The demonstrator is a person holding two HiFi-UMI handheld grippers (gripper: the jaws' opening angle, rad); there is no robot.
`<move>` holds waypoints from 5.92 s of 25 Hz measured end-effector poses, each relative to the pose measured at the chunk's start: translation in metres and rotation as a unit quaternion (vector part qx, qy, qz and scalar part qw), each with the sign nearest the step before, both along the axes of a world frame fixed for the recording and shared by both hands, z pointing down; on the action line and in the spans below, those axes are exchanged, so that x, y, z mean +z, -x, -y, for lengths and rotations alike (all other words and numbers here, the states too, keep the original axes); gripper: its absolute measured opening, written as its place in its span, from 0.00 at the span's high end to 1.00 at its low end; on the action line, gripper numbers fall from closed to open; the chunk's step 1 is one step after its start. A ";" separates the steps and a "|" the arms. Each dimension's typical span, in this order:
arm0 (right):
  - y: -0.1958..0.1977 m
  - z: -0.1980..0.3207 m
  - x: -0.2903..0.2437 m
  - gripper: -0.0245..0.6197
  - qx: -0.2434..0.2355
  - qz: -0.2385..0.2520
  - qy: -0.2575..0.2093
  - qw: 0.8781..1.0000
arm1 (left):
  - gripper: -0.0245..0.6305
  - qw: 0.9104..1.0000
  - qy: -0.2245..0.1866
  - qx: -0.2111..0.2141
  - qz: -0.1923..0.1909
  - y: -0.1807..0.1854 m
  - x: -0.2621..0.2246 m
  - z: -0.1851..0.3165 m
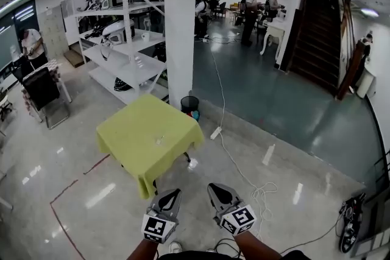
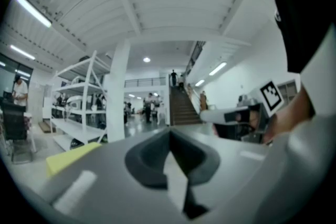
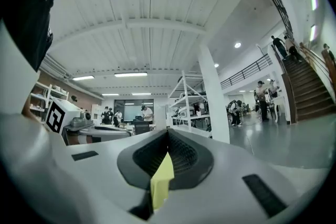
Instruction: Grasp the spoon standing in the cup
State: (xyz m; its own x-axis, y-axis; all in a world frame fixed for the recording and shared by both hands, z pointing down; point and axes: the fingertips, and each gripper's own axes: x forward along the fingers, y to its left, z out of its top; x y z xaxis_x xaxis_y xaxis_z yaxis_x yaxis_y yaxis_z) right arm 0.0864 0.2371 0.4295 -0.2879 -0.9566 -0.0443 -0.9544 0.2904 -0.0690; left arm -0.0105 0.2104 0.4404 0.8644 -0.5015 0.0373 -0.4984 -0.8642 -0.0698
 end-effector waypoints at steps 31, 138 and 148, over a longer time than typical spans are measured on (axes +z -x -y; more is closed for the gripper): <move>-0.025 0.128 0.019 0.95 0.025 0.012 0.020 0.999 | 0.95 0.998 0.033 -0.025 -0.038 0.002 0.006 0.136; 0.054 0.481 0.299 0.75 -0.222 -0.136 0.241 0.935 | 0.95 0.942 0.228 -0.243 0.030 0.056 0.219 0.449; 0.054 0.487 0.322 0.77 -0.190 -0.104 0.266 0.939 | 0.95 0.942 0.232 -0.243 0.031 0.050 0.221 0.451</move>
